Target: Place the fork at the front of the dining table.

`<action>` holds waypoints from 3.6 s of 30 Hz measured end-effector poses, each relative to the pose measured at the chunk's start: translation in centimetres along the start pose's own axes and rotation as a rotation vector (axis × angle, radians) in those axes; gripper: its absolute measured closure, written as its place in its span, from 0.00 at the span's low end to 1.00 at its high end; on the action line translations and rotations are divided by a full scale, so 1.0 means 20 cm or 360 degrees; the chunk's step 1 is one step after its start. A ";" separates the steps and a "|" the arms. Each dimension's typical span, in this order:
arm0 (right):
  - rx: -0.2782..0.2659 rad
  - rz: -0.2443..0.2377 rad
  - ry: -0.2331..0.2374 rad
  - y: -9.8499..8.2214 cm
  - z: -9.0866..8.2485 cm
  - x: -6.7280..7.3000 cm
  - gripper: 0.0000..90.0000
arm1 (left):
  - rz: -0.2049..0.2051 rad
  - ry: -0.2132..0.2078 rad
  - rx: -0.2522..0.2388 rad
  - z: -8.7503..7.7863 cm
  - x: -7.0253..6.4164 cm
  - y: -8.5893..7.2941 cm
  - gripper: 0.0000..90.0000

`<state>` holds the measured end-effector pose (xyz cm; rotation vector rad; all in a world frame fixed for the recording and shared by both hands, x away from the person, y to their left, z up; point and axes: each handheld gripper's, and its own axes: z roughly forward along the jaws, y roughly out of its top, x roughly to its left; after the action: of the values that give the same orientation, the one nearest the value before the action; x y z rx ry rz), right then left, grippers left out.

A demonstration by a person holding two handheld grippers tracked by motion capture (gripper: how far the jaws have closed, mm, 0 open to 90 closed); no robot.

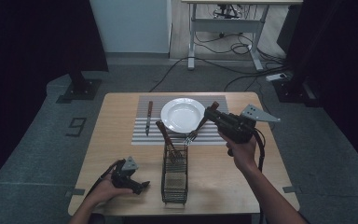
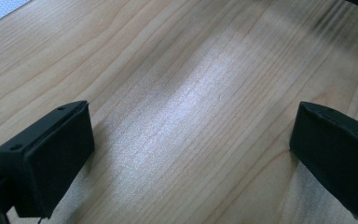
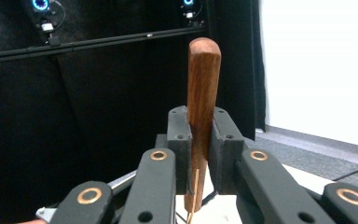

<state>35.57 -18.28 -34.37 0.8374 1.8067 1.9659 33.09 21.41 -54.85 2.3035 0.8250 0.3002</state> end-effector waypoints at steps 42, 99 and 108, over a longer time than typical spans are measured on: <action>0.0327 -0.0030 -0.0543 -0.25 -0.03 -0.45 0.89 | 0.0007 -0.0007 0.0000 0.00 0.00 0.00 0.00; 0.0467 -0.0096 -0.0784 -0.45 0.16 -0.63 0.89 | 0.0006 -0.0006 0.0000 0.00 0.00 0.00 0.00; 0.0482 -0.0051 -0.0791 -0.44 0.19 -0.67 0.89 | 0.0007 -0.0006 0.0000 0.00 0.00 0.00 0.00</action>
<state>46.95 -22.29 -45.52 1.2496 1.8054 1.3177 33.08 21.48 -54.85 2.3053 0.8183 0.2975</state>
